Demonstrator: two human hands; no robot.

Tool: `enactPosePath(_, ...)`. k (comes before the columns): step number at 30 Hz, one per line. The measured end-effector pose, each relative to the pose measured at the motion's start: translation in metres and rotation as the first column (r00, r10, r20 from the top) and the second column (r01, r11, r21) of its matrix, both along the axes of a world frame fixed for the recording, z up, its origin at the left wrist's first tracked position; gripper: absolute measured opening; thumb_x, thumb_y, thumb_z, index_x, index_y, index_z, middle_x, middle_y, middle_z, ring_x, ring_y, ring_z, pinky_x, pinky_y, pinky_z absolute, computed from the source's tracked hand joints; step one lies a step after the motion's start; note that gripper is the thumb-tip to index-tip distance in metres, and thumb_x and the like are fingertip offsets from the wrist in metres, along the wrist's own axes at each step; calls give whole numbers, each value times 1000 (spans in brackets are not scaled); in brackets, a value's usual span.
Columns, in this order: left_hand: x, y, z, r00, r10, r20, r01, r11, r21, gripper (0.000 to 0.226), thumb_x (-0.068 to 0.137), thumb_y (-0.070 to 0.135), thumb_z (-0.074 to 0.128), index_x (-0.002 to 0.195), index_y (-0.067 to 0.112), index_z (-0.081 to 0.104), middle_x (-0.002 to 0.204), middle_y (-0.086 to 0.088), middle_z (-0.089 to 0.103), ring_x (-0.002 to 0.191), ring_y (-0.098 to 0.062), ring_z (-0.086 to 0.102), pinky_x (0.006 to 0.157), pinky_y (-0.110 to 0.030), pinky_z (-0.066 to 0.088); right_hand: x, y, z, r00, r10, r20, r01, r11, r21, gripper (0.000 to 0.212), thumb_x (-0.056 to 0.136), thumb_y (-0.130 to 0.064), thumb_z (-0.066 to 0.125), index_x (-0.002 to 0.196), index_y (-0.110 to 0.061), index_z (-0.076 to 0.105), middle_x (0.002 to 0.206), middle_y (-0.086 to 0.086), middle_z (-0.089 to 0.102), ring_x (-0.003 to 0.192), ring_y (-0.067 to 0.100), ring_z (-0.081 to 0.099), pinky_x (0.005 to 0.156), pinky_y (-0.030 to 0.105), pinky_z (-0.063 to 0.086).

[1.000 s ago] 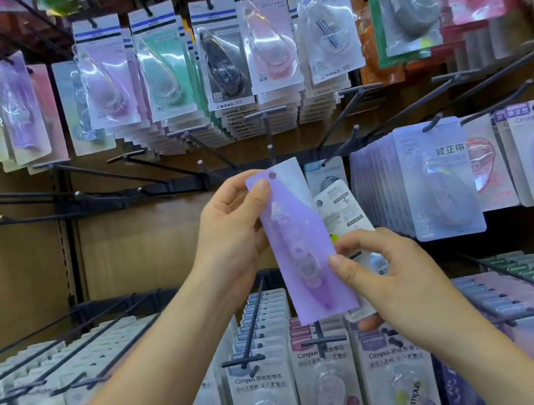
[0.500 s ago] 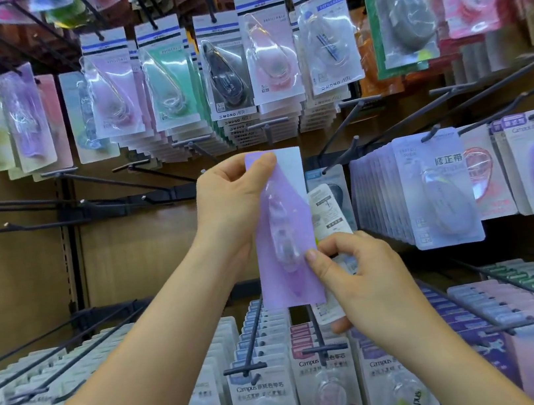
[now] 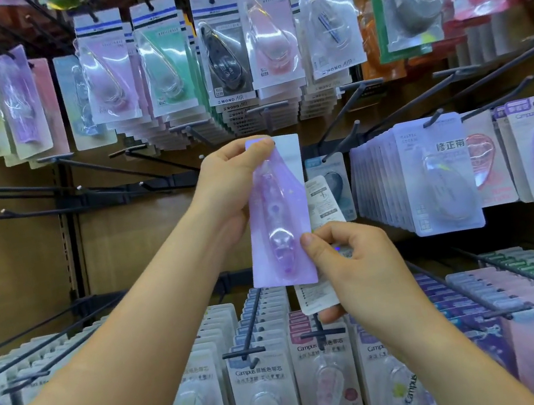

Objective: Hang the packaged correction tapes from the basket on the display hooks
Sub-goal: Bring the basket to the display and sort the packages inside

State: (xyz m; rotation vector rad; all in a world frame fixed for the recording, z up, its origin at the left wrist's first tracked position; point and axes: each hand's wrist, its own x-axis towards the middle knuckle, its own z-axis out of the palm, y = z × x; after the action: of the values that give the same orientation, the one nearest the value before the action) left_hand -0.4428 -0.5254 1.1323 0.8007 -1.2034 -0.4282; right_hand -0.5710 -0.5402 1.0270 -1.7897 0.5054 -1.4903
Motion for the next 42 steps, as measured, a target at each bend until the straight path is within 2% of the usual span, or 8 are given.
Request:
enactPosePath(6, 11, 27, -35, 957, 163, 241, -178, 983, 40, 30, 92, 29, 66, 119, 40, 56, 97, -4, 70, 78, -16, 67, 65, -32, 55, 1, -1, 6, 993, 49, 108, -59, 994, 87, 32, 95, -22, 61, 68, -5, 64, 69, 3, 49, 67, 24, 51, 42, 27, 51)
enactPosePath(10, 13, 39, -52, 756, 331, 564, -386, 922, -23, 63, 77, 45, 76, 134, 44, 49, 91, 2, 71, 82, -14, 70, 75, -36, 57, 4, -2, 8, 998, -43, 54, 44, 999, -10, 28, 95, -23, 60, 71, -10, 67, 61, -7, 52, 54, 6, 52, 44, 31, 55)
enactPosePath(15, 23, 17, -42, 640, 454, 620, -571, 821, -12, 63, 64, 59, 73, 121, 39, 58, 82, 8, 73, 77, -13, 71, 78, -44, 59, 13, -13, 1, 944, -323, -73, 300, 927, -225, 24, 97, -34, 56, 79, -23, 68, 87, -5, 52, 77, 16, 56, 64, 45, 60)
enactPosePath(19, 26, -3, -33, 510, 492, 706, -660, 749, -46, 59, 72, 49, 71, 127, 35, 55, 96, 6, 72, 83, -15, 68, 77, -35, 55, -7, -21, -4, 866, -468, -175, 405, 862, -304, 34, 96, -15, 46, 122, -33, 59, 114, -3, 46, 98, 25, 57, 82, 48, 56)
enactPosePath(25, 20, -53, -28, 288, 500, 817, -725, 671, -156, 73, 86, 46, 67, 147, 28, 31, 126, -5, 63, 103, -27, 60, 75, -28, 37, -38, -24, -14, 917, -391, -82, 366, 905, -217, 73, 89, -13, 62, 137, -53, 25, 124, -8, 60, 97, 26, 65, 73, 48, 60)
enactPosePath(30, 26, -97, -23, 202, 522, 829, -768, 610, -197, 72, 85, 44, 69, 142, 20, 33, 119, -14, 65, 99, -35, 63, 70, -33, 39, -51, -34, -22, 921, -388, 44, 388, 899, -205, 22, 89, -23, 67, 104, -38, 66, 92, -19, 71, 78, 10, 68, 63, 42, 60)
enactPosePath(36, 38, -139, -26, 191, 511, 838, -773, 605, -192, 77, 85, 39, 72, 144, 17, 27, 114, -19, 65, 95, -40, 65, 68, -37, 45, -55, -31, -24, 976, -211, 45, 216, 962, -167, 24, 97, -19, 57, 100, -41, 49, 93, -29, 64, 72, 10, 67, 48, 31, 58)
enactPosePath(42, 40, -153, -25, 248, 490, 836, -786, 606, -122, 85, 87, 40, 71, 151, 18, 18, 118, -20, 64, 100, -39, 64, 75, -39, 47, -55, -30, -26, 865, -502, -10, 457, 796, -396, 28, 88, -29, 59, 95, -39, 34, 87, -14, 63, 70, 19, 62, 61, 42, 53)
